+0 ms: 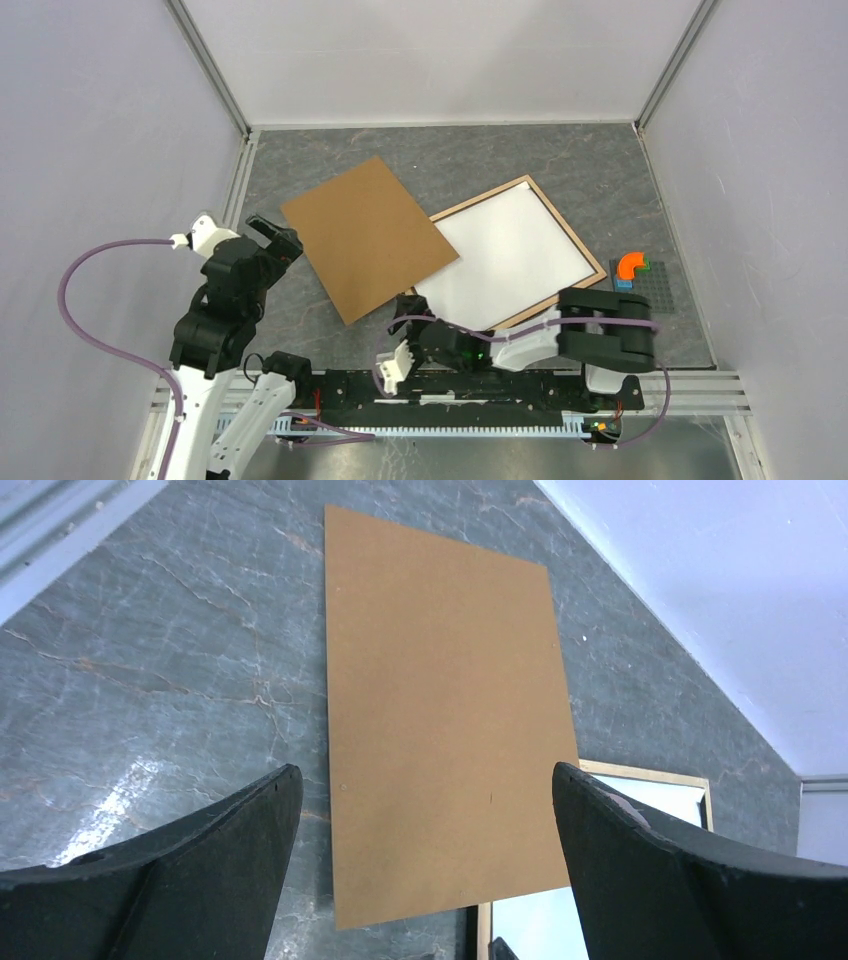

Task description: Put the photo into the frame

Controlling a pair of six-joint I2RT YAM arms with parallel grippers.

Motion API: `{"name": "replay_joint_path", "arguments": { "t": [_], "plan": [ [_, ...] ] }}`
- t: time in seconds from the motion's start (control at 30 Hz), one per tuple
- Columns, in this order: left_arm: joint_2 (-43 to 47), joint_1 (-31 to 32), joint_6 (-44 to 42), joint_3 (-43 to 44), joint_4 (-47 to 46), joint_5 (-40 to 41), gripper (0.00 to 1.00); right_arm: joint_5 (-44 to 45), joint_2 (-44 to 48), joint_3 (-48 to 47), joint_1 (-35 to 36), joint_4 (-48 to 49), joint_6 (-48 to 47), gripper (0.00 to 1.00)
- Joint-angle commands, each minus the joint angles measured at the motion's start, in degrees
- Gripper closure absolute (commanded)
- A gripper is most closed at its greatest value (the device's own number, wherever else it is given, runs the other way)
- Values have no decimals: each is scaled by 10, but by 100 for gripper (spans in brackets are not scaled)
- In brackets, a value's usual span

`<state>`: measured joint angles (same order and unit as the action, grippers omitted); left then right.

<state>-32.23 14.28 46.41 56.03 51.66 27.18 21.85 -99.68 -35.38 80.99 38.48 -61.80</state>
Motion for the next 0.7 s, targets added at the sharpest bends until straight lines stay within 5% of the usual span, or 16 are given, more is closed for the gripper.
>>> {"name": "replay_joint_path", "arguments": {
  "t": [0.0,0.23,0.47,0.67],
  "plan": [
    [16,1,-41,23,15,34,0,99,-74,-76,12,92,-104,6],
    [22,1,-54,22,9,22,0,178,-191,-202,9,111,-147,14],
    [23,1,-83,54,8,29,0,168,-253,-286,-8,75,-114,26],
    [20,1,-101,83,8,40,0,162,-264,-311,-19,69,-83,51]
  ]
}}
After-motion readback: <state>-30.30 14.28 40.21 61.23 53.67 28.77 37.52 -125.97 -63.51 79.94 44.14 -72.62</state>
